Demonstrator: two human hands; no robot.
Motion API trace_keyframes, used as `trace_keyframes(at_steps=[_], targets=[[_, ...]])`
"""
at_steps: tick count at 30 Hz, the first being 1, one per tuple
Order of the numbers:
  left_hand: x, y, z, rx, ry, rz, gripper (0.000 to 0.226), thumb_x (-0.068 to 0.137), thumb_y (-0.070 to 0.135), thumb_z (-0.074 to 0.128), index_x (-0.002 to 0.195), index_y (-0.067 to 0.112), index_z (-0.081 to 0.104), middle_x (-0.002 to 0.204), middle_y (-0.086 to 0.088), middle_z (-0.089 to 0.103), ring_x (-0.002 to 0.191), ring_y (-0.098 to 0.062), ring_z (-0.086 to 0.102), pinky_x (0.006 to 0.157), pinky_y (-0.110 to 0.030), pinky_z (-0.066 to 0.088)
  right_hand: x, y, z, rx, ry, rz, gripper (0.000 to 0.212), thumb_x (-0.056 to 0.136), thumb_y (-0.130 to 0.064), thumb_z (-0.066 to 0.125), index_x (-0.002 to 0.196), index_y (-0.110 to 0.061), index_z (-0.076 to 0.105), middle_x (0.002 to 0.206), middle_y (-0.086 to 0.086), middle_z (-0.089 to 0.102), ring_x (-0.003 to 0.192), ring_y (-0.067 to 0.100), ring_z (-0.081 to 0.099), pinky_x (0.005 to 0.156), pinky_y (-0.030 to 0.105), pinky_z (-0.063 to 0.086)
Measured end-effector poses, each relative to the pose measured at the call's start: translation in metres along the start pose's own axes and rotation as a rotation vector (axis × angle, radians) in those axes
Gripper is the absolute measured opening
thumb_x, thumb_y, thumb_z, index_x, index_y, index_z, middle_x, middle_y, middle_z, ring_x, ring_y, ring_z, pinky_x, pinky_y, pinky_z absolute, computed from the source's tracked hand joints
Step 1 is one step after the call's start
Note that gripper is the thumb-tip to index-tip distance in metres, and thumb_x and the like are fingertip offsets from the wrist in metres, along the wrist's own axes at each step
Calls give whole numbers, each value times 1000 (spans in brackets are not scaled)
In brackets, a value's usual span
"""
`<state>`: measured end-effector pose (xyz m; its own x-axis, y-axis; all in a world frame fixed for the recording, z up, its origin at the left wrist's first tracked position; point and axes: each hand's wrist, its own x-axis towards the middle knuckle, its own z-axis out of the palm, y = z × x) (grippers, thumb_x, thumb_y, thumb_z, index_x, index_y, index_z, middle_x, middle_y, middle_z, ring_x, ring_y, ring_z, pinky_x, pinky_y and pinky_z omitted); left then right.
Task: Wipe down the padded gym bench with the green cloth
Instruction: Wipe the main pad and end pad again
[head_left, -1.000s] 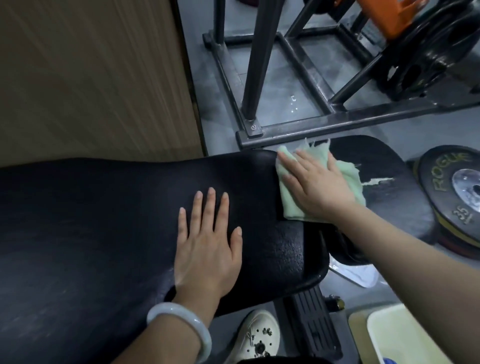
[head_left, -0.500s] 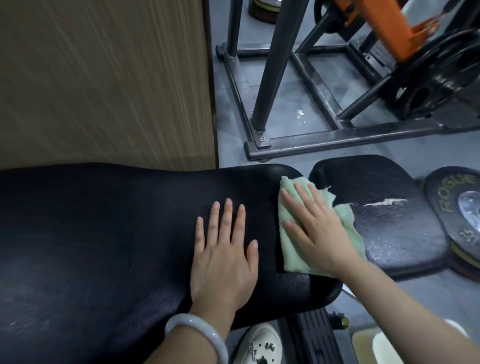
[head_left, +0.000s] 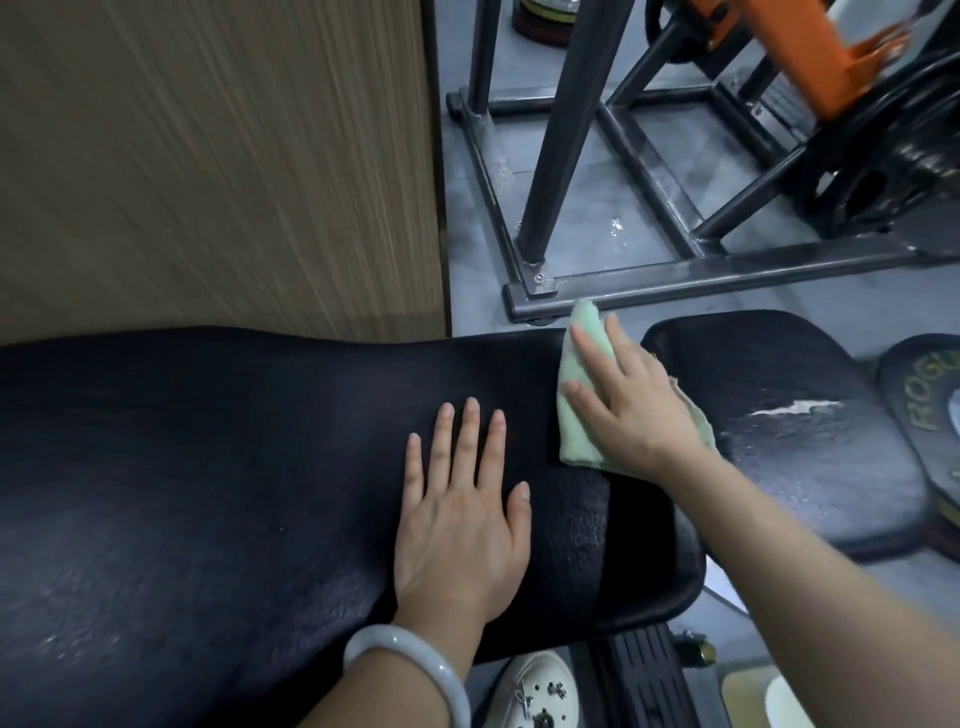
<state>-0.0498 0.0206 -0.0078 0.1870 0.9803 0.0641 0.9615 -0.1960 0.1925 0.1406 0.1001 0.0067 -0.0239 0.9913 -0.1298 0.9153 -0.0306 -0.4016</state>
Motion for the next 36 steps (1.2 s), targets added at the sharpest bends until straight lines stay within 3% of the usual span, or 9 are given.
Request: trace_keyframes(at_steps=[7,11,15,19,22,26,31,34,36], targets=[[0,0,-1,-13,-5,6,60,94,42,27,147,14,35,154,-8,30,144,-26,20,112,-49,15,-66,-6,10,-9,80,28,64,79,-71,10,140,-55,-2,150,-22,-17,146,25,-3,115,40,14],[1,-1,-2,-13,-6,10,60,94,42,26,146,13,35,153,-9,31,144,-26,21,113,-49,13,-92,-10,17,-5,137,90,62,82,-70,15,142,-55,7,158,-16,1,146,26,6,111,44,26],[2,-1,-4,-16,-42,25,60,94,43,25,145,12,34,152,-10,32,144,-26,22,113,-47,12,-109,-24,24,-40,195,252,65,85,-67,18,147,-47,22,160,-7,14,143,27,17,105,46,32],[4,-7,-7,-61,-88,70,61,93,43,27,141,9,43,149,-11,39,140,-26,32,111,-44,13,-123,-54,41,-35,248,563,61,90,-60,23,149,-47,12,161,-9,3,143,24,9,106,53,27],[1,-22,-15,-88,-114,182,72,89,47,5,150,12,18,158,-4,10,146,-17,5,117,-34,-6,-127,-81,55,-65,235,676,61,91,-61,17,149,-46,7,161,-6,-2,145,26,-5,108,63,17],[-12,-64,-25,-179,-123,292,70,84,49,-8,147,18,-6,157,6,-10,141,-4,-19,113,-23,-18,-130,-129,83,-195,199,555,61,91,-60,10,148,-41,23,160,2,17,146,33,0,102,69,-12],[-37,-134,-38,-119,-77,158,64,87,46,-7,145,18,-7,155,5,-12,142,-6,-16,113,-23,-17,-122,-185,106,-221,208,331,55,91,-50,28,138,-31,49,148,9,43,139,39,28,101,72,5],[-45,-166,-48,-95,-71,47,66,82,47,-13,142,19,-15,153,5,-19,141,-6,-21,113,-25,-19,-108,-218,112,-227,125,212,57,92,-52,20,144,-36,36,154,6,30,143,37,19,103,72,3],[-48,-184,-50,-70,-76,-21,68,79,47,-17,140,19,-19,151,6,-23,140,-6,-24,112,-25,-20,-93,-235,116,-280,63,56,62,86,-56,-3,147,-42,-1,158,-1,-7,147,31,-9,106,69,-8]])
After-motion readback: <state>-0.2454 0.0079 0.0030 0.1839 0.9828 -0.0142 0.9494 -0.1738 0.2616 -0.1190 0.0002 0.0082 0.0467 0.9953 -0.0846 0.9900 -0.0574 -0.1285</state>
